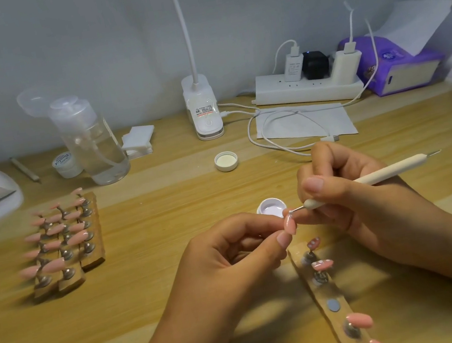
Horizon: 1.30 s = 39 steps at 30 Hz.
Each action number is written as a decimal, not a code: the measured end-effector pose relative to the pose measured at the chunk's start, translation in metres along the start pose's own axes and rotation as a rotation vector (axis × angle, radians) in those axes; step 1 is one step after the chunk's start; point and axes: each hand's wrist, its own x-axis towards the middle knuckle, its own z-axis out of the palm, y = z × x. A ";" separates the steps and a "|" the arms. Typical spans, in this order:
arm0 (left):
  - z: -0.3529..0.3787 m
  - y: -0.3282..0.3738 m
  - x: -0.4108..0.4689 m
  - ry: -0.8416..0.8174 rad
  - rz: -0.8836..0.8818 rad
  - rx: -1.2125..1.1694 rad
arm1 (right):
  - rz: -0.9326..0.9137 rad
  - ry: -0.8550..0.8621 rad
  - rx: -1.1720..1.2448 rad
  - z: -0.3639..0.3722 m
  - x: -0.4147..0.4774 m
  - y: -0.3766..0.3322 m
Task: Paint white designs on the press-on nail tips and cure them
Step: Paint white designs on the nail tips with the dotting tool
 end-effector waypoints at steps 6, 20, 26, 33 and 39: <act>-0.001 -0.001 0.000 0.003 -0.014 0.003 | 0.014 0.000 -0.042 -0.002 -0.001 0.001; -0.001 -0.002 0.000 0.007 -0.005 0.012 | 0.013 0.024 -0.015 0.001 -0.001 0.000; -0.001 -0.003 0.000 0.007 -0.003 0.025 | 0.020 0.034 -0.004 0.001 -0.001 -0.001; -0.001 0.000 -0.001 0.005 -0.012 0.029 | 0.039 0.020 0.049 0.000 0.001 0.000; 0.000 0.001 -0.001 0.013 -0.011 0.034 | 0.041 -0.012 0.054 -0.003 0.002 -0.002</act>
